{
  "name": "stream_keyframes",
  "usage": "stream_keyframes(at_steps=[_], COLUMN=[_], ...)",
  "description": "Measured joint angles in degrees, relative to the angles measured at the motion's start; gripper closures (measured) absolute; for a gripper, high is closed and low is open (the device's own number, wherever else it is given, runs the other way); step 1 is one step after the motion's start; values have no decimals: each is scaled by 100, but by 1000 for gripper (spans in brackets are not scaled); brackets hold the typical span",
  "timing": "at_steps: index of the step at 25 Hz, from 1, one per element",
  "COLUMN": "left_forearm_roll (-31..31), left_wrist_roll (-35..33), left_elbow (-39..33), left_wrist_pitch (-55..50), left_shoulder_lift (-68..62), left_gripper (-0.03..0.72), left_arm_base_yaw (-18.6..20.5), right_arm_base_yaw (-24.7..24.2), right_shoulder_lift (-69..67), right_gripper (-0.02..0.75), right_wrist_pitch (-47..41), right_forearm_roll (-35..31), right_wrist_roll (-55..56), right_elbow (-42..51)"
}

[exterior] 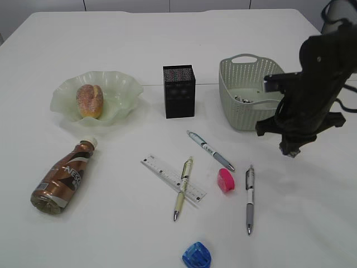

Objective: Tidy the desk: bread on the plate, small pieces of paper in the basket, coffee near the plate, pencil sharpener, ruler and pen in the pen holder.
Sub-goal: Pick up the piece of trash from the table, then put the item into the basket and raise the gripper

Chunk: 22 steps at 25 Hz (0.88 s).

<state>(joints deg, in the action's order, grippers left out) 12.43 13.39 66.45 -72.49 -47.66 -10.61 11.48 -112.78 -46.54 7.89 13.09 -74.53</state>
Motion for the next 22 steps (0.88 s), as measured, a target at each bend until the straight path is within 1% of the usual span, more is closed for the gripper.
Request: stream_keyframes(at_steps=[5, 10, 15, 22], left_forearm_roll=[9, 9, 9, 9], left_wrist_roll=[0, 0, 0, 0], left_elbow=[0, 0, 0, 0], left_wrist_pitch=[0, 0, 0, 0], left_shoulder_lift=[0, 0, 0, 0], left_gripper=[182, 182, 182, 182], left_arm_base_yaw=[0, 0, 0, 0], right_arm_base_yaw=[0, 0, 0, 0], right_shoulder_lift=[982, 1579, 1450, 349], right_gripper=[725, 725, 725, 725], right_wrist_pitch=[-554, -748, -760, -775], right_forearm_roll=[-473, -574, -484, -401], right_wrist_roll=[-60, -190, -264, -273], right_elbow=[0, -153, -1086, -2872])
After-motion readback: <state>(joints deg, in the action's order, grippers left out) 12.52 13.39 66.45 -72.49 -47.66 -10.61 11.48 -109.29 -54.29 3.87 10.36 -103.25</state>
